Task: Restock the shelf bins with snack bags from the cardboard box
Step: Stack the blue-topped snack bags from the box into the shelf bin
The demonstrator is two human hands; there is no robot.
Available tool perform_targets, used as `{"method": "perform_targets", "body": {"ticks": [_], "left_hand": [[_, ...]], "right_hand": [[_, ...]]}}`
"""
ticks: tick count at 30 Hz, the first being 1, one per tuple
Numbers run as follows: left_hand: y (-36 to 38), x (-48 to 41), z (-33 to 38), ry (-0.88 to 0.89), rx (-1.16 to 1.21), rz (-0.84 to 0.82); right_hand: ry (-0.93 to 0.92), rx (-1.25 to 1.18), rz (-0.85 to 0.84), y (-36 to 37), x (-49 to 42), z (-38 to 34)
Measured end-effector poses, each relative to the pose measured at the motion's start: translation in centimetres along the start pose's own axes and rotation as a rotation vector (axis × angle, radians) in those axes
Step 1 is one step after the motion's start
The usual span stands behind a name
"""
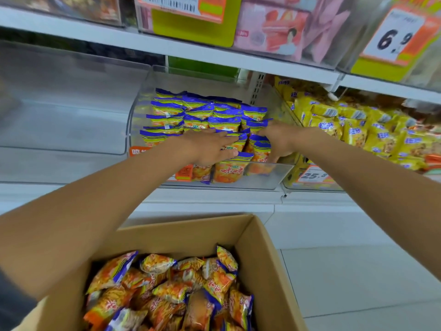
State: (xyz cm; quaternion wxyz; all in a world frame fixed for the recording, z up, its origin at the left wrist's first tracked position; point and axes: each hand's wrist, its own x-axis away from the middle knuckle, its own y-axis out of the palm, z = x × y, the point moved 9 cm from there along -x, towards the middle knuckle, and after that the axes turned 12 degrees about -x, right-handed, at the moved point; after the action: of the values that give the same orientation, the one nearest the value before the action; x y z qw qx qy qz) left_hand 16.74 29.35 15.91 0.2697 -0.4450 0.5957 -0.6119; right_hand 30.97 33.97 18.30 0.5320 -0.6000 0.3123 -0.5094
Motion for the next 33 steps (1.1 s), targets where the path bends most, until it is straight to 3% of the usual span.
{"method": "perform_targets", "body": {"ticks": [2,5,10,15,21,25,30,33], "left_hand": [[0.0,0.0,0.0,-0.001,0.006,0.003],[0.1,-0.1,0.0,-0.003,-0.001,0.006],[0.1,-0.1,0.0,-0.005,-0.01,-0.004],[0.1,-0.2,0.0,0.014,0.003,0.002],[-0.1,-0.3,0.0,0.011,0.02,0.007],[-2.0,0.8,0.1,-0.036,0.031,0.16],[-5.7,6.0,1.9,-0.104,0.17,0.555],[-3.4,9.3,3.1,-0.142,0.306,0.52]], "right_hand": [[0.048,-0.054,-0.041,0.0,0.0,0.2],[0.108,-0.333,-0.127,-0.1,0.3,0.5],[0.116,-0.4,-0.014,-0.1,0.3,0.7],[0.177,-0.676,-0.003,0.6,0.7,1.1],[0.158,-0.674,0.087,0.5,1.9,1.2],[0.078,-0.586,0.25,-1.6,4.6,0.7],[-0.003,-0.713,0.509,-2.0,9.5,-1.8],[-0.04,-0.8,0.509,0.7,12.2,-5.0]]}}
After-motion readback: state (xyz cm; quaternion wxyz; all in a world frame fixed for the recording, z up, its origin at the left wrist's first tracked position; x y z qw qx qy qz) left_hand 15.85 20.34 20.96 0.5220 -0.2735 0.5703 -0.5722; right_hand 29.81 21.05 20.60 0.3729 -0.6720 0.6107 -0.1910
